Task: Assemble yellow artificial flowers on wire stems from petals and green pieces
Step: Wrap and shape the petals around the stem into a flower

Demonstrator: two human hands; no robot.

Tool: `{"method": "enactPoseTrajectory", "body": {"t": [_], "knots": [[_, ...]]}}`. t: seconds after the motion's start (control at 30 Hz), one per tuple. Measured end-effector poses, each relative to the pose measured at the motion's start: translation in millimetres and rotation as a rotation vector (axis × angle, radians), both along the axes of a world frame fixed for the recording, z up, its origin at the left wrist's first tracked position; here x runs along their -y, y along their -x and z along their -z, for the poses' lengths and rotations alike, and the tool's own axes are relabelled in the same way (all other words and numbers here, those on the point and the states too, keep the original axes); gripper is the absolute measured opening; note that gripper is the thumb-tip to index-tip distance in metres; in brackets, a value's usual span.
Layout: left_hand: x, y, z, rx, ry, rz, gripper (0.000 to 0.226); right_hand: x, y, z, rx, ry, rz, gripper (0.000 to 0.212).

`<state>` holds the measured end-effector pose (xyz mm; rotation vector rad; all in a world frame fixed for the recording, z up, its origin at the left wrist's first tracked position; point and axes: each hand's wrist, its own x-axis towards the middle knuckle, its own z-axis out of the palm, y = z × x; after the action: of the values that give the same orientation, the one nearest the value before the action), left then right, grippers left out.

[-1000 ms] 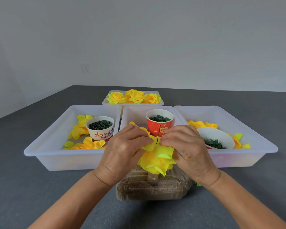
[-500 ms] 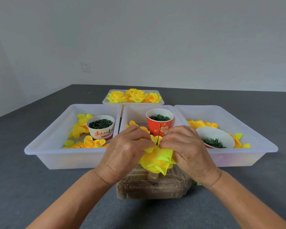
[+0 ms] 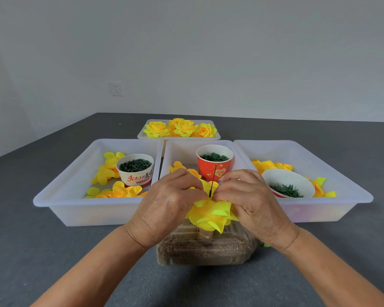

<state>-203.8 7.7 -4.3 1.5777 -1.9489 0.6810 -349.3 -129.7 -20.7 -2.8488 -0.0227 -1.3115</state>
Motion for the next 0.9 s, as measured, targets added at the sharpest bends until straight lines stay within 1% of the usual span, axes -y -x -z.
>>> {"method": "enactPoseTrajectory", "body": {"t": [0.1, 0.17, 0.3, 0.37, 0.43, 0.5, 0.6, 0.7, 0.73, 0.8, 0.83, 0.9], "knots": [[0, -2, 0, 0.020, -0.026, 0.002, 0.026, 0, 2, -1, -0.019, -0.005, -0.013, 0.029], [0, -3, 0, 0.027, -0.046, 0.004, 0.025, 1, 3, -2, -0.039, 0.003, -0.021, 0.028], [0, -1, -2, 0.033, -0.084, 0.028, 0.021, 2, 3, 0, -0.057, 0.018, -0.022, 0.016], [-1, 0, -4, 0.049, -0.099, 0.029, 0.023, 1, 3, 1, -0.049, -0.001, -0.024, 0.017], [-2, 0, -6, 0.074, -0.131, 0.027, 0.019, 0, 3, 2, -0.057, -0.028, -0.027, 0.018], [-5, -1, -8, 0.063, -0.187, 0.030, 0.025, -1, 5, 1, -0.082, -0.116, -0.045, 0.023], [-9, -5, -11, -0.028, -0.251, 0.008, 0.034, -1, 6, -2, -0.058, -0.367, -0.078, 0.038], [-11, -5, -14, -0.186, -0.273, 0.023, 0.026, -2, 6, -5, 0.015, -0.618, -0.004, 0.045], [-11, -5, -15, -0.219, -0.275, 0.030, 0.031, -2, 5, -6, 0.016, -0.694, 0.034, 0.045], [-8, -4, -16, -0.255, -0.281, 0.033, 0.048, -2, 2, -8, -0.005, -0.783, 0.090, 0.039], [-6, -3, -17, -0.268, -0.280, 0.021, 0.054, -2, 0, -9, -0.018, -0.798, 0.110, 0.036], [-2, 0, -18, -0.282, -0.270, -0.018, 0.058, -2, -4, -12, -0.038, -0.807, 0.136, 0.029]]}}
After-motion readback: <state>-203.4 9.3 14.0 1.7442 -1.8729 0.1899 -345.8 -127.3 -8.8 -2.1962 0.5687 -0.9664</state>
